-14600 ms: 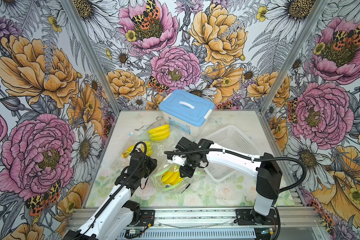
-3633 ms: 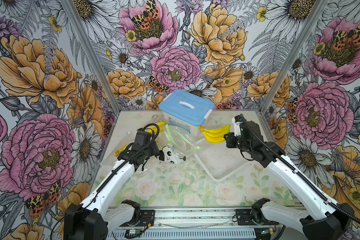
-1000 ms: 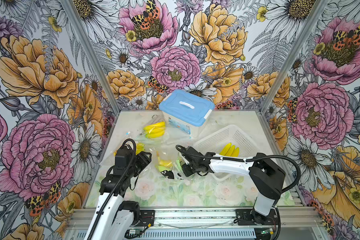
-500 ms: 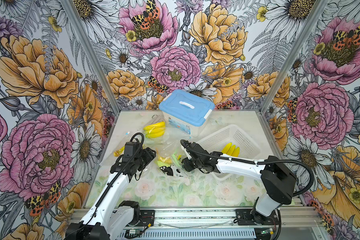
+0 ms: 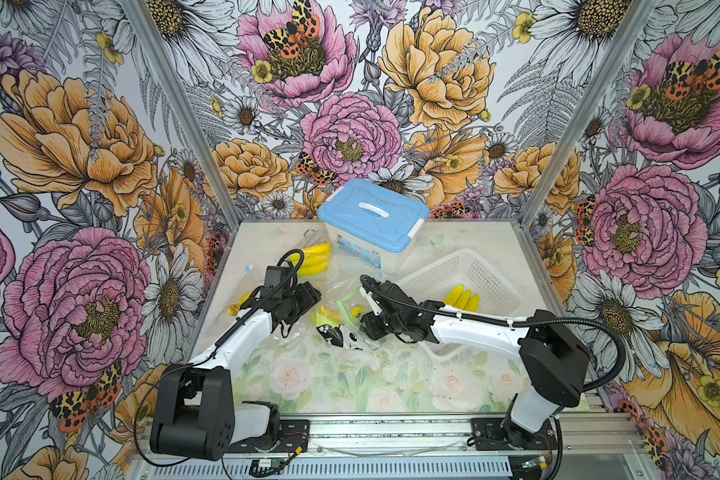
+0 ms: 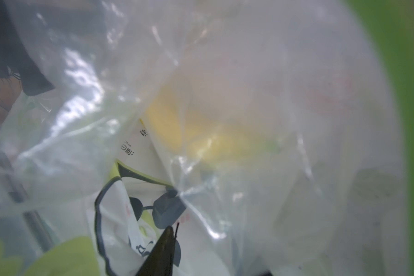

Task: Open the zip-top bag and take out the banana
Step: Adjust the zipper food storage bag at the center of the board.

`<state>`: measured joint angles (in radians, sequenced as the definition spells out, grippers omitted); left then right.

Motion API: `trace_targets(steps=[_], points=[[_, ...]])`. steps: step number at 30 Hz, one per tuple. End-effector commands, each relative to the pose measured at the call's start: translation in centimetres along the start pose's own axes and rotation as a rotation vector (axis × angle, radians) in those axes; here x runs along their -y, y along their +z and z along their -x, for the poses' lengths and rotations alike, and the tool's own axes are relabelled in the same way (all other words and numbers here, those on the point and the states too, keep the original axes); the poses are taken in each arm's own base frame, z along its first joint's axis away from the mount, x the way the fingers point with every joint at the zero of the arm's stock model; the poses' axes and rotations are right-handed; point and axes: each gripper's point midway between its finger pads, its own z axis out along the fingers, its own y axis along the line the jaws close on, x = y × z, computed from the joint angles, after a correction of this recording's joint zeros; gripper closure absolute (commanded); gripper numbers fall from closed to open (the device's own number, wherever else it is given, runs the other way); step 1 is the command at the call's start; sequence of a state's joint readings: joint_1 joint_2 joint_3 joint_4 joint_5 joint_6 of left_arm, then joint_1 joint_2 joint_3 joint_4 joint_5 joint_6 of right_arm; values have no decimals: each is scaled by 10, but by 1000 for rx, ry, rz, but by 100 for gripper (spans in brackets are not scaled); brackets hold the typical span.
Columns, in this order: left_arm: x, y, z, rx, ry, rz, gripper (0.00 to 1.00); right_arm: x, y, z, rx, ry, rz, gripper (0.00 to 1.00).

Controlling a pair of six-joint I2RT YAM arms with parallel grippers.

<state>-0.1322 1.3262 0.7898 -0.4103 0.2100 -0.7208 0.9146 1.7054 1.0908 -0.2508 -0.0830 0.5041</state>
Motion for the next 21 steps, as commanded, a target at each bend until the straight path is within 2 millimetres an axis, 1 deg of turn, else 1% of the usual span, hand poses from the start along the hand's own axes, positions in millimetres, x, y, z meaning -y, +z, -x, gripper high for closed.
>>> trace_targets(steps=[1, 6, 9, 12, 15, 16, 18, 20, 21], points=[[19, 4, 16, 35, 77, -26, 25, 8, 13, -14, -41, -3, -8, 60], [24, 23, 9, -11, 112, 1, 26, 18, 18, -27, -71, -16, -36, 62], [29, 36, 2, -40, 145, 20, 28, 21, 19, -29, -75, -13, -40, 62], [33, 47, -1, -59, 168, 39, 32, 22, 19, -28, -75, -14, -43, 62], [35, 54, 0, -69, 182, 49, 42, 24, 18, -27, -73, -9, -43, 62], [35, 55, 0, -73, 188, 51, 49, 26, 18, -27, -72, -6, -45, 62], [34, 56, 0, -79, 199, 58, 57, 27, 16, -27, -69, -1, -49, 62], [33, 57, 1, -81, 208, 57, 70, 29, 13, -27, -62, 2, -56, 60], [34, 57, 1, -83, 215, 55, 79, 29, 12, -27, -58, 5, -59, 59]])
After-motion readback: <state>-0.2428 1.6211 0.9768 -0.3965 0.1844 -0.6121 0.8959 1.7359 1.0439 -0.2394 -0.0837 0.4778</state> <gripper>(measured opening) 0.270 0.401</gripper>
